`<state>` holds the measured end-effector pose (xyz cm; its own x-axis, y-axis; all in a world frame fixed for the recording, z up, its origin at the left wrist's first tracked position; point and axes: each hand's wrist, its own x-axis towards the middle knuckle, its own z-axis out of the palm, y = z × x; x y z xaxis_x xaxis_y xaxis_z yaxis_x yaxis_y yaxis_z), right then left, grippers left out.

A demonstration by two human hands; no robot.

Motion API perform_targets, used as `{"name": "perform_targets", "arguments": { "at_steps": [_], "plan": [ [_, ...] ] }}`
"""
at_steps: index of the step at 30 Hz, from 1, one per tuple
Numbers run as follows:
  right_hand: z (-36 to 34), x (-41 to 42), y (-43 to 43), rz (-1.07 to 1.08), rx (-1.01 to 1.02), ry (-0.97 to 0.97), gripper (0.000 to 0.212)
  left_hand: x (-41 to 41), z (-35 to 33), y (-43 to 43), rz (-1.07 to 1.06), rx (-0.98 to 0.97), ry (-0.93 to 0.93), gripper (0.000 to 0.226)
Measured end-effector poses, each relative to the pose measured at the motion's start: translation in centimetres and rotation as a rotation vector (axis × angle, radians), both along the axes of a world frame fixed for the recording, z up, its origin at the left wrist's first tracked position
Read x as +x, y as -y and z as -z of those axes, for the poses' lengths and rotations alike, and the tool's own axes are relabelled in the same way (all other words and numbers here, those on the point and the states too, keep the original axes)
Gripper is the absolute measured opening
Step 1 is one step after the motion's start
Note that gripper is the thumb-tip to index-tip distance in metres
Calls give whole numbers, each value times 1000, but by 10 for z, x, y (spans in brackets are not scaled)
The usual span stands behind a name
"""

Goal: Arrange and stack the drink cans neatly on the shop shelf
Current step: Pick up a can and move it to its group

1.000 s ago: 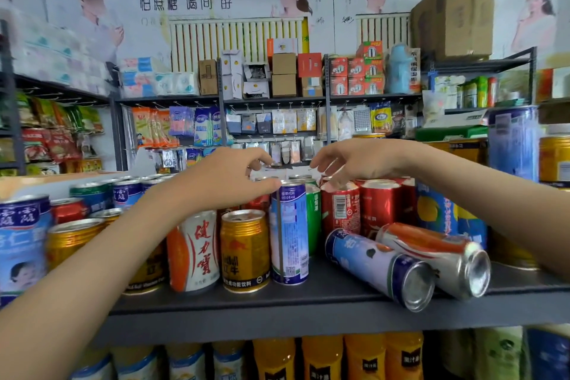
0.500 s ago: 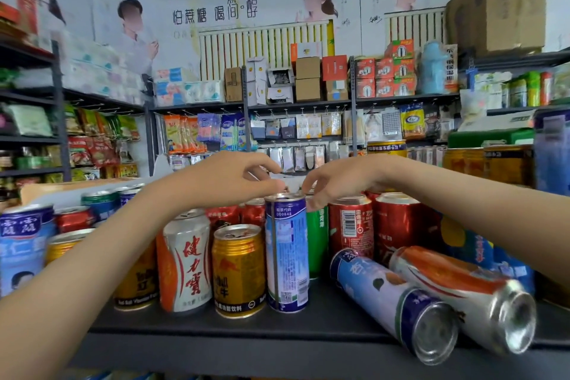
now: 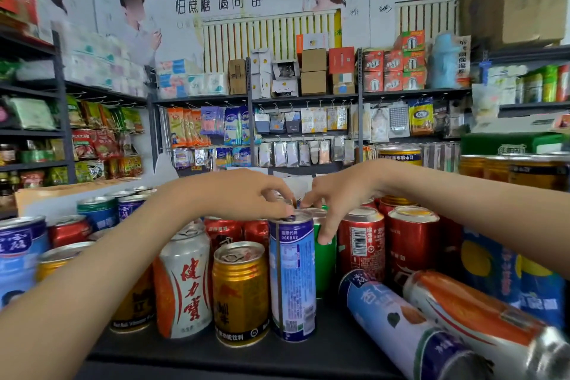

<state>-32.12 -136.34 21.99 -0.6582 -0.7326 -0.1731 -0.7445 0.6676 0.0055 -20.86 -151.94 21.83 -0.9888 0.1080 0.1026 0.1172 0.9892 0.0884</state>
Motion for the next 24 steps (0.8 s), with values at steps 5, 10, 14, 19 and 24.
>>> {"name": "perform_targets", "arguments": {
  "at_steps": [5,10,14,19,24],
  "plan": [
    [0,-2,-2,-49,-29,-41,80,-8,-1,-1,16,12,91,41],
    [-7,-1,-5,-45,-71,-55,82,-10,-1,-3,20,3,107,42],
    [-23,1,-12,-29,-170,-6,71,-11,-1,-5,-12,-64,102,44],
    [-43,11,-27,-63,-289,-44,39,-9,-2,-3,0,-40,67,48],
    [-59,28,-51,-59,-489,-98,45,-10,-1,4,1,42,-17,58]
  ]
}}
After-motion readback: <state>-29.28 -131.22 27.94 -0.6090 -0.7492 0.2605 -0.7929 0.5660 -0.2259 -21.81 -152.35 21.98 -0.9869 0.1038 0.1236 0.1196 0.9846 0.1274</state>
